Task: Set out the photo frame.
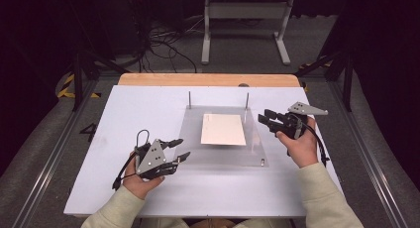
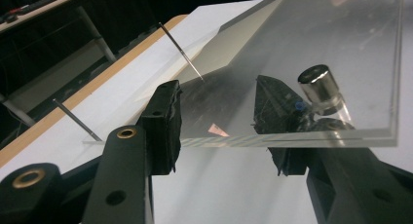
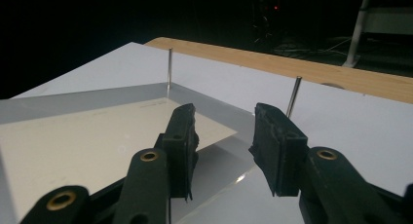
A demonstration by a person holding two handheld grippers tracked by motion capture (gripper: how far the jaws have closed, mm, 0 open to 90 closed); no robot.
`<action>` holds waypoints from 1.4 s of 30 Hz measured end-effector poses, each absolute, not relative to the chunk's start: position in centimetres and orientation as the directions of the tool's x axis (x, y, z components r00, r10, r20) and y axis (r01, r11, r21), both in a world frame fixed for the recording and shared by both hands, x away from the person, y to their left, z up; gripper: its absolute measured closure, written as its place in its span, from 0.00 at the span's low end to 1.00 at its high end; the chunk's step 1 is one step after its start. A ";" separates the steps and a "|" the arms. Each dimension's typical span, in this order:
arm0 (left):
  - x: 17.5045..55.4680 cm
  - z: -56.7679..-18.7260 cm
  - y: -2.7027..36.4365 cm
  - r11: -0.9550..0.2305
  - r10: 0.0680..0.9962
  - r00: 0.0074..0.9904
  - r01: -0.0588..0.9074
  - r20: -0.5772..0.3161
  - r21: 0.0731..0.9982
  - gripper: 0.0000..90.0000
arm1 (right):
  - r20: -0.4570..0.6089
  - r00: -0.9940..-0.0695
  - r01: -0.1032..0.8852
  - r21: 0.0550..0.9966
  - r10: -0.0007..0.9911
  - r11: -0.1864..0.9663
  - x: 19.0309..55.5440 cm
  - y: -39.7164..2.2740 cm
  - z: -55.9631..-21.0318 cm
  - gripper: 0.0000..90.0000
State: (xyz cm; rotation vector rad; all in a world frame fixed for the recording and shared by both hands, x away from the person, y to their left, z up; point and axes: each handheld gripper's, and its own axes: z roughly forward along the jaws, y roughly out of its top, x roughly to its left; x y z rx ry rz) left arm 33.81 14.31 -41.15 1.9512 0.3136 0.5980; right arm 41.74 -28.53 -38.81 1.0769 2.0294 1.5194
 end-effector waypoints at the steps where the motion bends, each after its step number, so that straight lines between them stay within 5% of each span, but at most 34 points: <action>1: 33.8 -41.1 14.3 -0.439 0.468 0.841 -0.043 0.269 0.897 0.58 | 0.127 -0.635 0.339 0.932 0.762 0.127 41.3 -28.5 -38.8 0.67; 7: 34.0 -40.9 14.4 -0.444 0.467 0.843 -0.037 0.267 0.895 0.58 | 0.069 -0.704 0.271 0.946 0.707 0.178 38.6 -29.2 -38.5 0.69; 26: 34.4 -40.4 14.6 -0.440 0.460 0.852 -0.023 0.248 0.898 0.57 | -0.143 -0.813 0.120 0.908 0.564 0.403 35.4 -30.1 -39.5 0.49; 42: 34.5 -40.0 14.6 -0.422 0.464 0.857 -0.010 0.225 0.907 0.57 | -0.150 -0.868 0.048 0.923 0.473 0.382 35.0 -28.2 -40.1 0.43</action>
